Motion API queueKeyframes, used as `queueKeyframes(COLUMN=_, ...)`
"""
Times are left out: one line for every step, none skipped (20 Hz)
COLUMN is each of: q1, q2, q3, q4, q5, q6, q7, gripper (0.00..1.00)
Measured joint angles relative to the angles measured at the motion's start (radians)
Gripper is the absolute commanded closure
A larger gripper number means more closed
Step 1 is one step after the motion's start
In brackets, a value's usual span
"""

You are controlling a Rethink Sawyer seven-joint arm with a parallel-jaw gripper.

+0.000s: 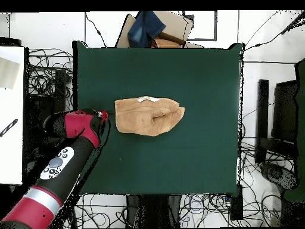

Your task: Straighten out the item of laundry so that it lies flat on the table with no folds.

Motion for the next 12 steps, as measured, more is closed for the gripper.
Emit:
queueKeyframes(q1=0.000, q2=0.002, q3=-0.003, q4=-0.003, q5=0.002, q6=0.004, q7=0.001, gripper=0.00)
queueKeyframes(q1=0.000, q2=0.004, q3=-0.005, q4=-0.006, q5=0.003, q6=0.007, q7=0.001, gripper=0.00)
queueKeyframes(q1=0.000, q2=0.007, q3=-0.008, q4=-0.008, q5=0.006, q6=0.010, q7=0.002, gripper=0.00)
queueKeyframes(q1=0.000, q2=0.010, q3=-0.011, q4=-0.012, q5=0.011, q6=0.014, q7=0.003, gripper=0.00)
queueKeyframes(q1=0.000, q2=0.011, q3=-0.013, q4=-0.013, q5=0.014, q6=0.016, q7=0.004, gripper=0.00)
queueKeyframes(q1=0.000, q2=0.012, q3=-0.014, q4=-0.013, q5=0.020, q6=0.016, q7=0.004, gripper=0.00)
queueKeyframes(q1=0.000, q2=0.013, q3=-0.014, q4=-0.013, q5=0.022, q6=0.016, q7=0.004, gripper=0.00)
queueKeyframes(q1=0.000, q2=0.013, q3=-0.014, q4=-0.013, q5=0.023, q6=0.016, q7=0.004, gripper=0.00)
queueKeyframes(q1=-0.001, q2=0.013, q3=-0.014, q4=-0.013, q5=0.023, q6=0.016, q7=0.004, gripper=0.00)
queueKeyframes(q1=-0.001, q2=0.013, q3=-0.014, q4=-0.013, q5=0.023, q6=0.016, q7=0.004, gripper=0.00)
queueKeyframes(q1=-0.001, q2=0.013, q3=-0.014, q4=-0.013, q5=0.023, q6=0.016, q7=0.004, gripper=0.00)
queueKeyframes(q1=-0.001, q2=0.013, q3=-0.014, q4=-0.013, q5=0.023, q6=0.016, q7=0.004, gripper=0.00)
